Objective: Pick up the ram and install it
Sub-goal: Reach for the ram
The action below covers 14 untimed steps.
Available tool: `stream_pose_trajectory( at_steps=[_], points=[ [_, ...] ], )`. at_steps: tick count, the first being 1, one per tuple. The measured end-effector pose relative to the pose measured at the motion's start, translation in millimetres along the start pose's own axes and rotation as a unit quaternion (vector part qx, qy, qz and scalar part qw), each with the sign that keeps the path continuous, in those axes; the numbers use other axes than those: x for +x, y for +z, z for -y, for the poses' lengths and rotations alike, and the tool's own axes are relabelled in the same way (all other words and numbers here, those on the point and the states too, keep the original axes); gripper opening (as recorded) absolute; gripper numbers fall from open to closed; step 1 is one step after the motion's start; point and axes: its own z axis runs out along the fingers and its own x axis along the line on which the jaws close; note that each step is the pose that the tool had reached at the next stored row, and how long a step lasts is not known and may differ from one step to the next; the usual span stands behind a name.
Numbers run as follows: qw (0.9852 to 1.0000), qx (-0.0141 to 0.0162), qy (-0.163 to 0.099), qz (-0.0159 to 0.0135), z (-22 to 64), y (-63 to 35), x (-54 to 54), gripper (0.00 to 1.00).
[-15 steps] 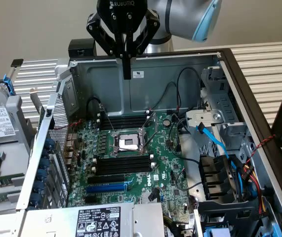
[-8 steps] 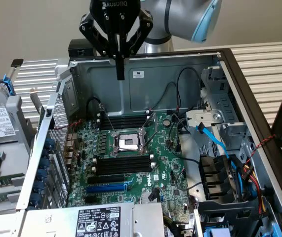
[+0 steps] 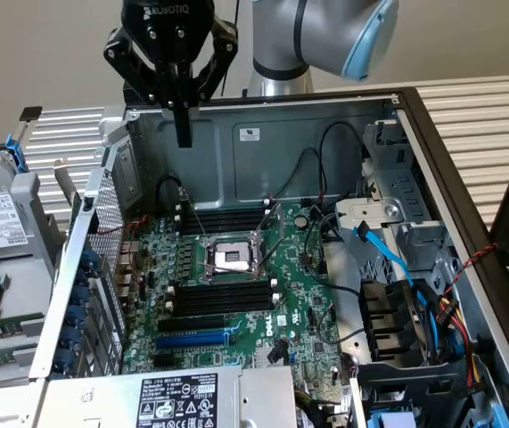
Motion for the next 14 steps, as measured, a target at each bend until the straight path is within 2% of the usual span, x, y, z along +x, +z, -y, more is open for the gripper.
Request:
stream_pose_trajectory(
  at_steps=[14],
  points=[
    [1.0,0.0,0.0,0.0,4.5,-1.4,63.5,0.12]
  ],
)
